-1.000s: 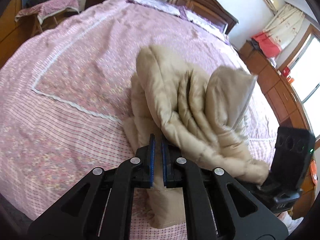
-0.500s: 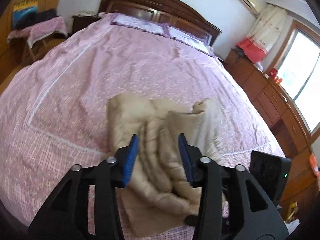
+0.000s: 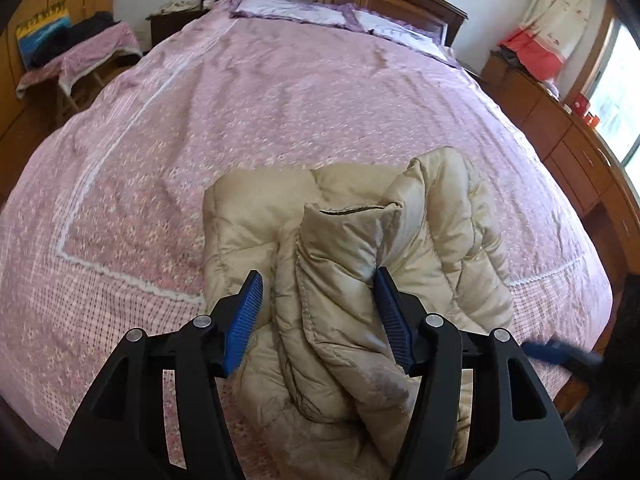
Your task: Fold large clothes
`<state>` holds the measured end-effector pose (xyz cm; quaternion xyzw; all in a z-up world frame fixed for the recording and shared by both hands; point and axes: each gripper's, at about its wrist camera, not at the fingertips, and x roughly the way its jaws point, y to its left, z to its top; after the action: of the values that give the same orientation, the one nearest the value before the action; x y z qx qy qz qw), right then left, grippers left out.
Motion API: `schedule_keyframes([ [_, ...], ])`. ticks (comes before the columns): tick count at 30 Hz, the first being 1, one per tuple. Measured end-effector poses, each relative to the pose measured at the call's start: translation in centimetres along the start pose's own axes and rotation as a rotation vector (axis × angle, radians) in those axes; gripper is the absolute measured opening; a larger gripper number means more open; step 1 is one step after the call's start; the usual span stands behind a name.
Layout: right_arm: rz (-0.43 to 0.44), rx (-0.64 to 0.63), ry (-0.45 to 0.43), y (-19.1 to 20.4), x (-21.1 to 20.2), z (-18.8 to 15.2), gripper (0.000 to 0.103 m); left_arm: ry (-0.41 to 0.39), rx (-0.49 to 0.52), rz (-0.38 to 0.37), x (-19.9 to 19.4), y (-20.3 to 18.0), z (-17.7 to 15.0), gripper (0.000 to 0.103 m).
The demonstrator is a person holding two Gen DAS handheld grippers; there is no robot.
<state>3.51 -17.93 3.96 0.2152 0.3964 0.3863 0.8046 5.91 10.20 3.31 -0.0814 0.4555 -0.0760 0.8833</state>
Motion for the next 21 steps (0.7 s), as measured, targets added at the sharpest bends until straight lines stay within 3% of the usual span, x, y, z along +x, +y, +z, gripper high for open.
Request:
schedule_keyframes([
  [4,-0.138,0.063,-0.046,-3.3,-0.5,0.9,0.082,-0.002,-0.009,0.009,0.0,0.6,-0.8,0.062],
  [7,-0.208,0.080,-0.003,-5.0,1.4,0.8,0.079,-0.001,-0.020,0.024,0.0,1.2,-1.2,0.063],
  [11,-0.175,0.072,0.084,-4.7,4.9,0.1,0.078,0.002,-0.057,0.068,0.1,2.8,-2.3,0.064],
  [21,-0.195,-0.048,0.149,-1.7,9.4,0.6,0.082,0.039,-0.191,0.076,0.9,8.0,-5.4,0.072],
])
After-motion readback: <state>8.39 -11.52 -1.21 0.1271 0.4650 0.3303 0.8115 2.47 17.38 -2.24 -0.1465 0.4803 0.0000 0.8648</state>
